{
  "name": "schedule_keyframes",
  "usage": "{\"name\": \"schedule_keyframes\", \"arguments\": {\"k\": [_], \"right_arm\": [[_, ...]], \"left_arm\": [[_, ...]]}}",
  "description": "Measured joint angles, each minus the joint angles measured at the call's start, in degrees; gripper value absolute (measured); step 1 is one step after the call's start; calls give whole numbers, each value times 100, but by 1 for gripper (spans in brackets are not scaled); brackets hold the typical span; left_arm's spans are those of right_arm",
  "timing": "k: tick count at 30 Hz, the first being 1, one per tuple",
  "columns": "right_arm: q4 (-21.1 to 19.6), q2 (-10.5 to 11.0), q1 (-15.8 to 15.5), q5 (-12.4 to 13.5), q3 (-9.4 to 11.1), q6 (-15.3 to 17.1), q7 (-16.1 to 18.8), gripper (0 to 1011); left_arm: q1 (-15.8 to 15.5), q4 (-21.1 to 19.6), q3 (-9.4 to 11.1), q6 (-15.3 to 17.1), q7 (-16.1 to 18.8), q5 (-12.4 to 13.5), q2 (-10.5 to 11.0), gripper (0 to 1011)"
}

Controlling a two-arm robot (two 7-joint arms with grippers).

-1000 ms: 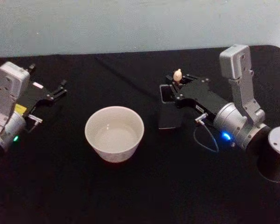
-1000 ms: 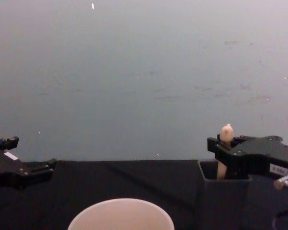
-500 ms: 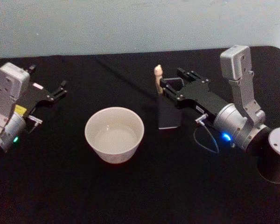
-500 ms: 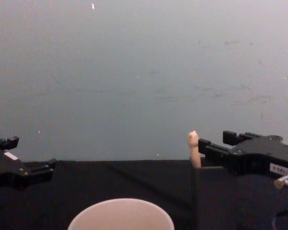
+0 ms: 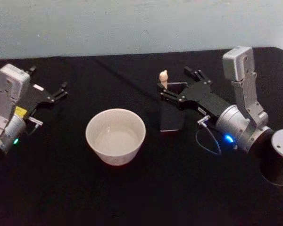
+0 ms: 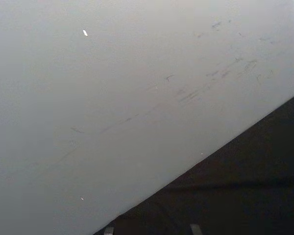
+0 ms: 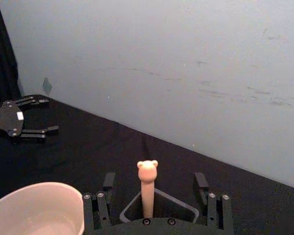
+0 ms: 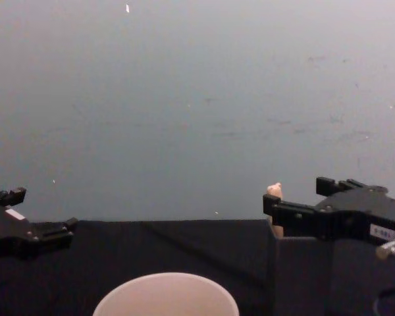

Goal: Pick up the stirring spoon with one hand, stir inside the cup, then place it back in its original position.

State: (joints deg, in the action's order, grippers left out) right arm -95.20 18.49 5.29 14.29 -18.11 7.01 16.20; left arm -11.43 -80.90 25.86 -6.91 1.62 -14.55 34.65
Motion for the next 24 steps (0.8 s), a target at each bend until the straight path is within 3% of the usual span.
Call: {"name": "schedule_keyframes", "arguments": {"k": [8, 15, 19, 24], "right_arm": [[-44, -3, -1, 136, 71, -118, 104, 1003], [-173, -134, -26, 347, 423, -549, -85, 1002], [-17, -300, -16, 64, 652, -698, -617, 1002], [336, -377, 11, -346, 773, -678, -1039, 1003]], "left_arm": [[0, 0, 0, 0, 0, 0, 0, 1001], [0, 0, 0, 0, 0, 0, 0, 1001], [0, 0, 0, 0, 0, 0, 0, 1001], [0, 0, 0, 0, 0, 0, 0, 1001]]}}
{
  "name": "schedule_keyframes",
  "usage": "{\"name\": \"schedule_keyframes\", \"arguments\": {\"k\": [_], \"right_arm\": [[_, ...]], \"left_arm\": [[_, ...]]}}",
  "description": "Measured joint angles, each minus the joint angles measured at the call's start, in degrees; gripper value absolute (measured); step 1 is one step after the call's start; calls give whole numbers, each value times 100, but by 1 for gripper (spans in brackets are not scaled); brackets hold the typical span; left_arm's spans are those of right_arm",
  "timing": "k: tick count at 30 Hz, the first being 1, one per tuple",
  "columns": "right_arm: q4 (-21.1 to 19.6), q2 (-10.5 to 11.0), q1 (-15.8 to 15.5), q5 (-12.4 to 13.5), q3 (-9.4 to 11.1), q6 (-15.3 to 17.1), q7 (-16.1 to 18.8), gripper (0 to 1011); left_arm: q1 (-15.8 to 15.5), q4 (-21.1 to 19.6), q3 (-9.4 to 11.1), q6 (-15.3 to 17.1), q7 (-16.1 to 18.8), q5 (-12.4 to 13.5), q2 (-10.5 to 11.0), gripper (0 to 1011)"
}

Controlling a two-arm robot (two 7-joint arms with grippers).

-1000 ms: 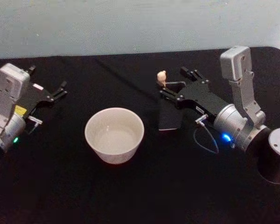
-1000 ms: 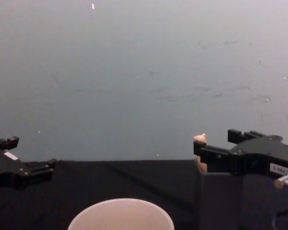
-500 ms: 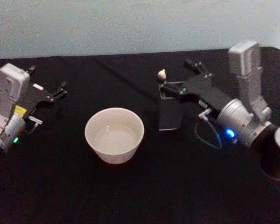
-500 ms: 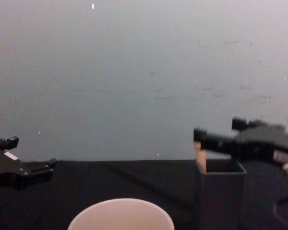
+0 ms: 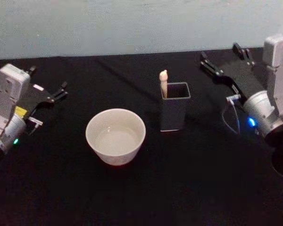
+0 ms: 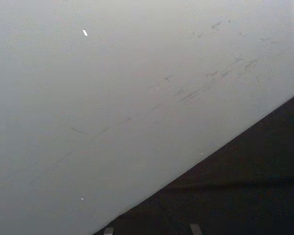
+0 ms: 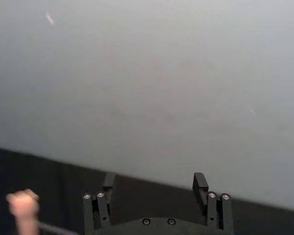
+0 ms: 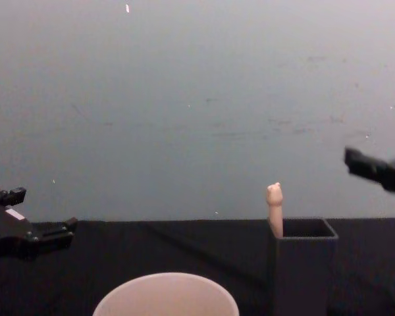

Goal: Pick up the stirring spoon with one hand, stir inside the cup, then place it back in its original position.

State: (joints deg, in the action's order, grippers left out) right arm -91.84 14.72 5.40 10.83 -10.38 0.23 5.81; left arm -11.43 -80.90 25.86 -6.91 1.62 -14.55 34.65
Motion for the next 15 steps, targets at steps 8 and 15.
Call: {"name": "schedule_keyframes", "arguments": {"k": [8, 15], "right_arm": [[502, -2, -18, -384, 25, 233, -115, 1002], [666, -26, -31, -504, -4, 371, 7, 1002]], "left_arm": [[0, 0, 0, 0, 0, 0, 0, 1001], [0, 0, 0, 0, 0, 0, 0, 1001]]}}
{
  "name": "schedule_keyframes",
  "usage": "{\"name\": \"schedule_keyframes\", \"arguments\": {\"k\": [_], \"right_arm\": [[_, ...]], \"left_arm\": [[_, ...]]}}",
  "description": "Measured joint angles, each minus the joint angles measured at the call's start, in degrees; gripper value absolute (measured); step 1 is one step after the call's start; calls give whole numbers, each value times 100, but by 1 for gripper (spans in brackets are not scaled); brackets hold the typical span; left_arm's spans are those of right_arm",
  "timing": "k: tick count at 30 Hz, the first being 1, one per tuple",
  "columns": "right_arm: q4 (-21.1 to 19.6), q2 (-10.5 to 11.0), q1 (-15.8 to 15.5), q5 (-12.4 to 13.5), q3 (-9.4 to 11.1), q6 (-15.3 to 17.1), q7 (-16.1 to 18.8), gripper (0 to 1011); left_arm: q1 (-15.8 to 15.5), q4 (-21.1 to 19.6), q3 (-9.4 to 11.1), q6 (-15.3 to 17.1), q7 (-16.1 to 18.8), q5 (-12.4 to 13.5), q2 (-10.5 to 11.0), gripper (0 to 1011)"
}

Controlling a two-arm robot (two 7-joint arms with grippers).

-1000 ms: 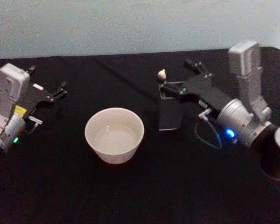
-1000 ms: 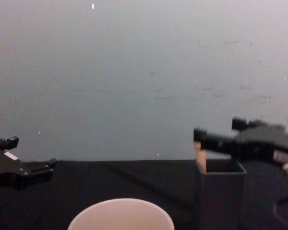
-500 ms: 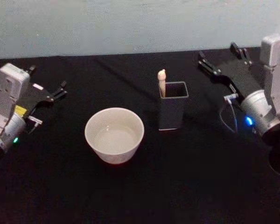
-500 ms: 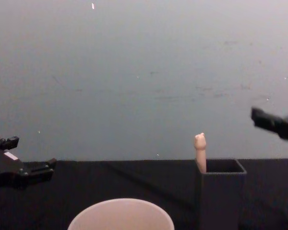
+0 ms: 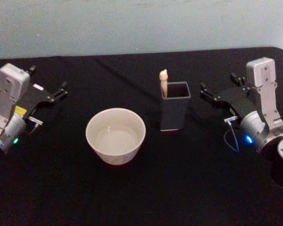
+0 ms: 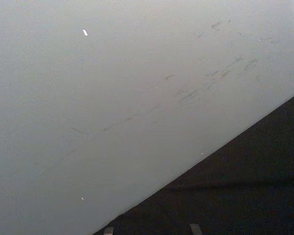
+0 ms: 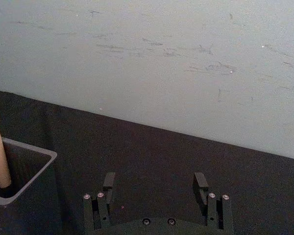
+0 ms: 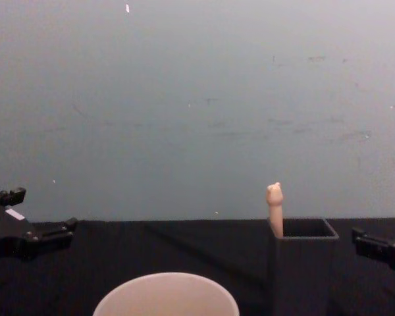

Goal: Pick up the stirring spoon with one hand, stir inside the cup, then place it back in its original position.

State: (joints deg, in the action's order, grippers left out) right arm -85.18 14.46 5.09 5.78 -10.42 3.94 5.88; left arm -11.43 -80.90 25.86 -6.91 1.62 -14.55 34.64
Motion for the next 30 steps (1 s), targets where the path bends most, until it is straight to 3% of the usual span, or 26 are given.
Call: {"name": "schedule_keyframes", "arguments": {"k": [30], "right_arm": [[-48, 11, 0, 33, 3, -36, -9, 1002]], "left_arm": [[0, 0, 0, 0, 0, 0, 0, 1001]]}}
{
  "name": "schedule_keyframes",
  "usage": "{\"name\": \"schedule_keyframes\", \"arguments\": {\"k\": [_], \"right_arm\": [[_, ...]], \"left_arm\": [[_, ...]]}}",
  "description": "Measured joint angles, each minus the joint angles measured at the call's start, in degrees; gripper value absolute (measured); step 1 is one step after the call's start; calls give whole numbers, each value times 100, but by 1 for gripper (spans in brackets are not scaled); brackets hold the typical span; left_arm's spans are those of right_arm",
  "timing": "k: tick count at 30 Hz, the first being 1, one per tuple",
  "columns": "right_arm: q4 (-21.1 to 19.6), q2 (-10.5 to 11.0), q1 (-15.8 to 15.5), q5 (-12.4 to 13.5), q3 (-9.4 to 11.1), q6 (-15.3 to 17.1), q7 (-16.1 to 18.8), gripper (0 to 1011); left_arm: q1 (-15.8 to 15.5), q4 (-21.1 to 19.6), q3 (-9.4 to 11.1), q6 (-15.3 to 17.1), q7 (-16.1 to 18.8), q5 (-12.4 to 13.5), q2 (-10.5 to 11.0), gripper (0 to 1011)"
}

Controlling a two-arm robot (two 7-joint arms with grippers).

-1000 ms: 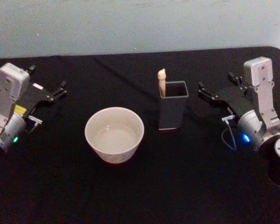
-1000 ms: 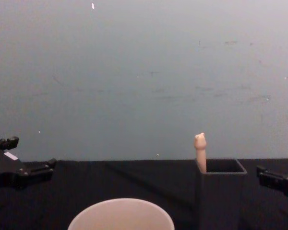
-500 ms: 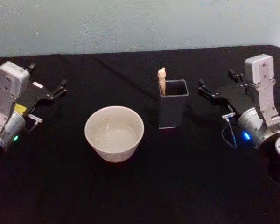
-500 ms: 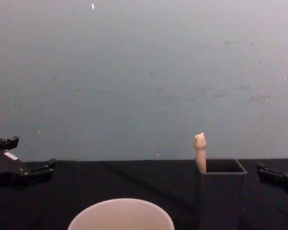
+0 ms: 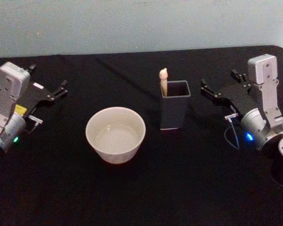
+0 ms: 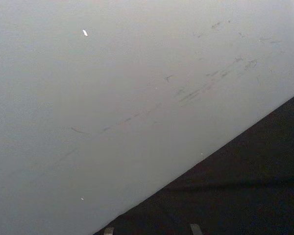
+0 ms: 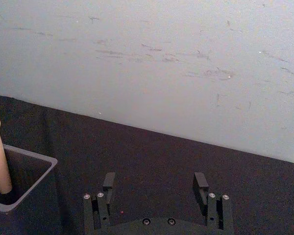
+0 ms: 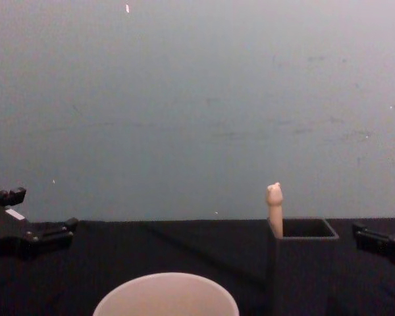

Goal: Pick up the stirring spoon with one hand, stir inside the cup, then place it back in its original position.

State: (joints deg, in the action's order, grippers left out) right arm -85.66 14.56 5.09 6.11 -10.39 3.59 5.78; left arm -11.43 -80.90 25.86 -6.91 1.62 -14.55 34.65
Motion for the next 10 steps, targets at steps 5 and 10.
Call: {"name": "schedule_keyframes", "arguments": {"k": [5, 10], "right_arm": [[-3, 0, 0, 3, 0, -3, -2, 1003], [-5, 0, 0, 5, 0, -5, -3, 1002]], "left_arm": [[0, 0, 0, 0, 0, 0, 0, 1001], [0, 0, 0, 0, 0, 0, 0, 1001]]}}
